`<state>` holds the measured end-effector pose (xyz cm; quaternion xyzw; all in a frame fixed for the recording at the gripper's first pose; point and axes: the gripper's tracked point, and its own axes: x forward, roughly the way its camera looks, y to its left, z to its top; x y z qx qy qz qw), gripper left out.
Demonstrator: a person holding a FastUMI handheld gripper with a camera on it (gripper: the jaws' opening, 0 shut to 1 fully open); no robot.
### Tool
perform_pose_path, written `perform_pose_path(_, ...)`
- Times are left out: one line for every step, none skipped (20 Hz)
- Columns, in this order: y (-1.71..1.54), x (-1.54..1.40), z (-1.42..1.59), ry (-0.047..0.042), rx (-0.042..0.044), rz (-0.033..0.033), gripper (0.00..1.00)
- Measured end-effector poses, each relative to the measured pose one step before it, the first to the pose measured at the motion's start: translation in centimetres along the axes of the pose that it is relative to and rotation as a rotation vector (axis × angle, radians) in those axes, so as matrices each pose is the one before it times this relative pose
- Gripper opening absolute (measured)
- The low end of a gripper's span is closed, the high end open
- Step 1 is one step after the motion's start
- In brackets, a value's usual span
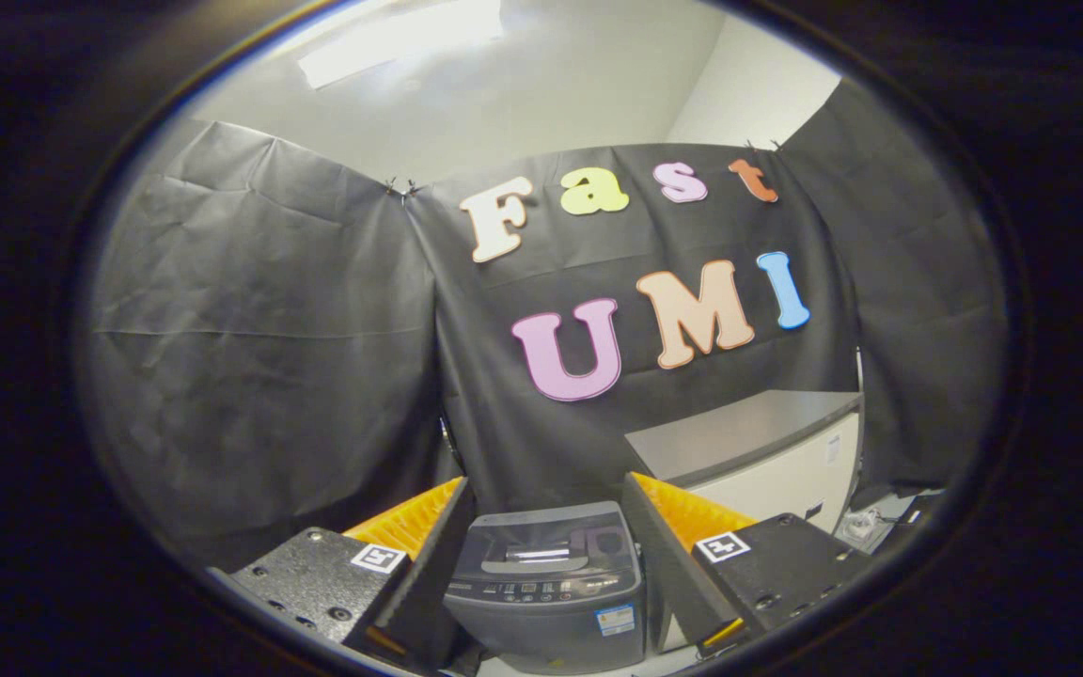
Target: Put the clothes into the washing machine and then close the washing machine lid.
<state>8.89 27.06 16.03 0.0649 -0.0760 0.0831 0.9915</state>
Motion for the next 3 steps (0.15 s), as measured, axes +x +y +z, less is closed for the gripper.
perform_pose_path(-0.349,-0.347,0.155,-0.00576,-0.00278,-0.00652,0.96)
perform_pose_path(0.278,-0.051,0.026,-0.00597,0.00063,0.00422,0.96)
perform_pose_path(0.324,-0.068,0.055,-0.00748,-0.00351,0.00676,0.96)
